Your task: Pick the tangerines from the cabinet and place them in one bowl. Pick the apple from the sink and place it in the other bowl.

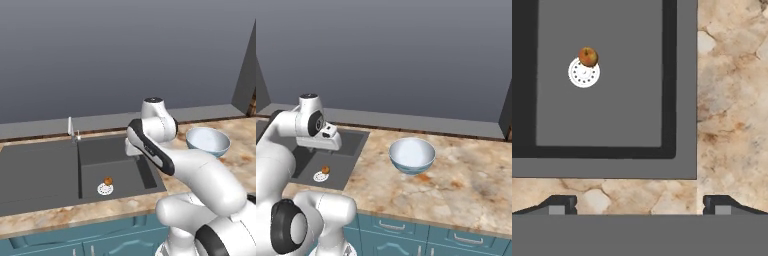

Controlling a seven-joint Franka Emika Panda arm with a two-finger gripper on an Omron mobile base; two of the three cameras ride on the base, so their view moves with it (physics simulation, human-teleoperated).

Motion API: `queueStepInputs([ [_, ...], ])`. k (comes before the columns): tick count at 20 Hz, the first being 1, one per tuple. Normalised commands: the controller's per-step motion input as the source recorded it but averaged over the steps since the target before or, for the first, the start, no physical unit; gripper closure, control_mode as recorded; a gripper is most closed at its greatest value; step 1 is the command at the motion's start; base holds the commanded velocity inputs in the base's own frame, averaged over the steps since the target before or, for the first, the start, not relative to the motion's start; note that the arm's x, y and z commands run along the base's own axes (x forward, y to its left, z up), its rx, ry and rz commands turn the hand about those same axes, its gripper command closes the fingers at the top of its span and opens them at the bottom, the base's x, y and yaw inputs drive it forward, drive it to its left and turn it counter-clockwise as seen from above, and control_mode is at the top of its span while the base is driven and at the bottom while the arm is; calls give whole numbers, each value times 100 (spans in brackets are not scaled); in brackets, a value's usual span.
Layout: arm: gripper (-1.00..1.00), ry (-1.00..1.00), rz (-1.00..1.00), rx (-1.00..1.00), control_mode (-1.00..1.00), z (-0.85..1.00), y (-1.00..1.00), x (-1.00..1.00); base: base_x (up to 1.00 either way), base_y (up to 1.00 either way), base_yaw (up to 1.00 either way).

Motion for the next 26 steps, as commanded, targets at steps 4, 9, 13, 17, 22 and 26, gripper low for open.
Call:
queueStepInputs([
  [4, -100, 0, 0, 0, -100, -42, 23, 22, 0, 0, 0],
  [9, -100, 0, 0, 0, -100, -35, 20, 16, 0, 0, 0],
  [13, -100, 1, 0, 0, -100, -20, 18, 17, 0, 0, 0],
  [17, -100, 0, 0, 0, -100, -13, 14, 20, 0, 0, 0],
  [22, -100, 0, 0, 0, -100, -18, 15, 19, 0, 0, 0],
  [26, -100, 0, 0, 0, -100, -27, 22, 28, 0, 0, 0],
])
